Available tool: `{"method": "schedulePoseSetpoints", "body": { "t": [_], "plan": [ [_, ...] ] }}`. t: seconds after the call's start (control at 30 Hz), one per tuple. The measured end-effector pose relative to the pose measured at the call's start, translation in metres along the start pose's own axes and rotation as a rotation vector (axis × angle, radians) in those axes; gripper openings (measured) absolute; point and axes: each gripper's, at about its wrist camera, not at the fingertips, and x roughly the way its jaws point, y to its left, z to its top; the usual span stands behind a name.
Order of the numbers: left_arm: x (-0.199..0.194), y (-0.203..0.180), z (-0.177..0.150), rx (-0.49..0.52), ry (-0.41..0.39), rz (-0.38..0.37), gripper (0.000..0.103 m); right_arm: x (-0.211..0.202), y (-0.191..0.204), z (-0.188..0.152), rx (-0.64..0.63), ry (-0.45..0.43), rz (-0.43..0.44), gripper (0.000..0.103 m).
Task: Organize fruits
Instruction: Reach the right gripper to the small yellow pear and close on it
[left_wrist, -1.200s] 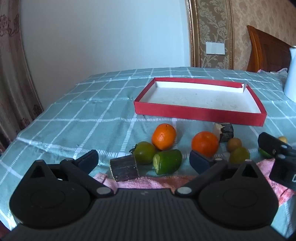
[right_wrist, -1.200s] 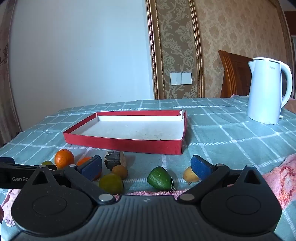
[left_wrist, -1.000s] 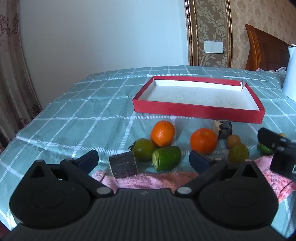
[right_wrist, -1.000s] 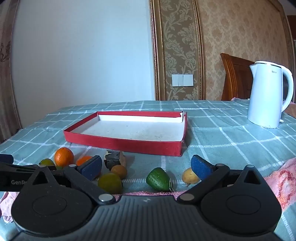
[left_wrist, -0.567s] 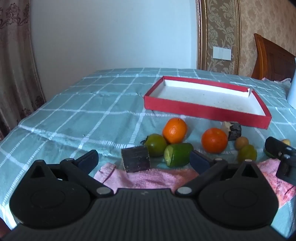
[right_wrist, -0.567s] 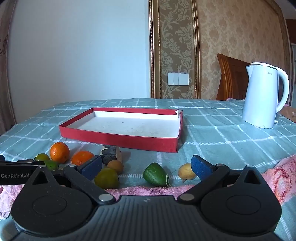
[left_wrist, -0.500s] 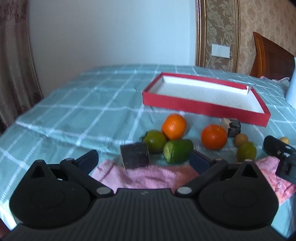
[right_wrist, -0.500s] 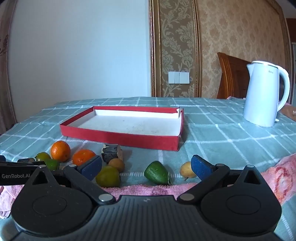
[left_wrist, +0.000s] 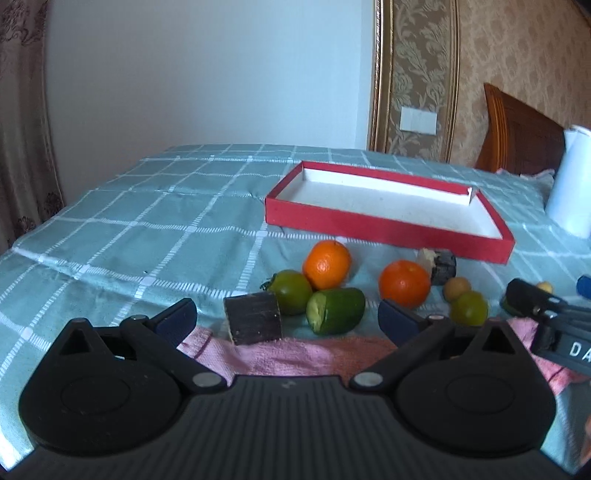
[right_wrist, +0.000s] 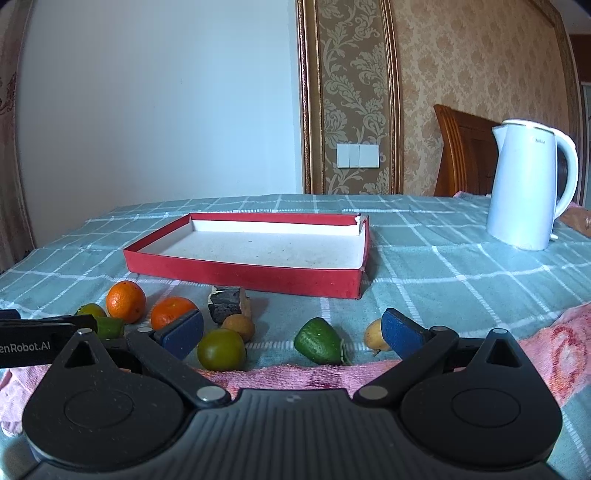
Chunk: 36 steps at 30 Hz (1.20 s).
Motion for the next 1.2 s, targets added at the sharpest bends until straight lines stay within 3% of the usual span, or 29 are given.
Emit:
{"method": "schedulePoseSetpoints", "body": {
  "t": [0.27,0.57,0.97,1.2],
  "plan": [
    [0.007,-0.014,-0.010,0.084,0.011,0.008,0.103,0.004,-0.011,-0.006,0.011,0.024,-0.003,0.103],
    [0.017,-0.012,-0.015,0.076,0.009,-0.033,0.103,0.009,-0.024,-0.007,0.030,0.022,0.000,0.103],
    [0.022,-0.013,-0.014,0.092,0.006,-0.035,0.103,0.013,-0.047,0.001,0.059,-0.007,-0.067,0.103],
    [0.023,-0.012,-0.015,0.091,0.004,-0.038,0.103,0.023,-0.063,0.003,0.090,0.032,-0.123,0.103]
  ]
}}
